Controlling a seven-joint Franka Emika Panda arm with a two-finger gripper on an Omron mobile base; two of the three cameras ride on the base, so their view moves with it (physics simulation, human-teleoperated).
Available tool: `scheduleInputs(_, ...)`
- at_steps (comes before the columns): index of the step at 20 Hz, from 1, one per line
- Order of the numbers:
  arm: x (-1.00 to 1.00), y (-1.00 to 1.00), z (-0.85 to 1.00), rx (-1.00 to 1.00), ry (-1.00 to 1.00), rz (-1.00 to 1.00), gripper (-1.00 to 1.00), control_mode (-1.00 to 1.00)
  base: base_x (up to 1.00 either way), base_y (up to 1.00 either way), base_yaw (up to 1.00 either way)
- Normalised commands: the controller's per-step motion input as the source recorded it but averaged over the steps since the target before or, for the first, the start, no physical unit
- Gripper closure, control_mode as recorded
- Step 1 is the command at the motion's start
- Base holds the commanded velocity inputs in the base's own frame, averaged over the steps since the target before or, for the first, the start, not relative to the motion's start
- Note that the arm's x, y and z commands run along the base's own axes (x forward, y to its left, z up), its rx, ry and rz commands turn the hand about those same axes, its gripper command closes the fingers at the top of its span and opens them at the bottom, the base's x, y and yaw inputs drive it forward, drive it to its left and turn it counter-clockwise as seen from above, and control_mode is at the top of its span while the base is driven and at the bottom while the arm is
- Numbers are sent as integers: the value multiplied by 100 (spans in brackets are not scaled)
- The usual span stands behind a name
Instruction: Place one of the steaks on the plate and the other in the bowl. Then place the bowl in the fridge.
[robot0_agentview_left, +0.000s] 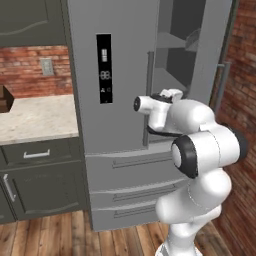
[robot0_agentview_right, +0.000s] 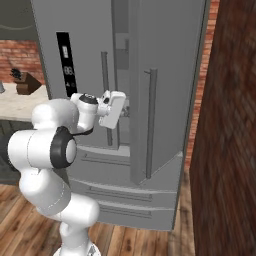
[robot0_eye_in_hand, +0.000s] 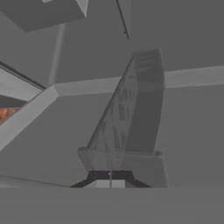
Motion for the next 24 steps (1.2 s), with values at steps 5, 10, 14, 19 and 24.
scheduleInputs(5, 26, -67, -14, 0, 0, -2, 100, -100, 0, 0, 0)
scheduleInputs(10, -18, -100, -38, 2, 0, -8, 100, -100, 0, 0, 0)
scheduleInputs(14, -45, -100, -48, 6, 0, -11, 100, -100, 0, 0, 0)
scheduleInputs(19, -46, -100, -52, 6, 0, -11, 100, -100, 0, 0, 0)
scheduleInputs(24, -36, -100, -45, 7, 0, -9, 100, -100, 0, 0, 0)
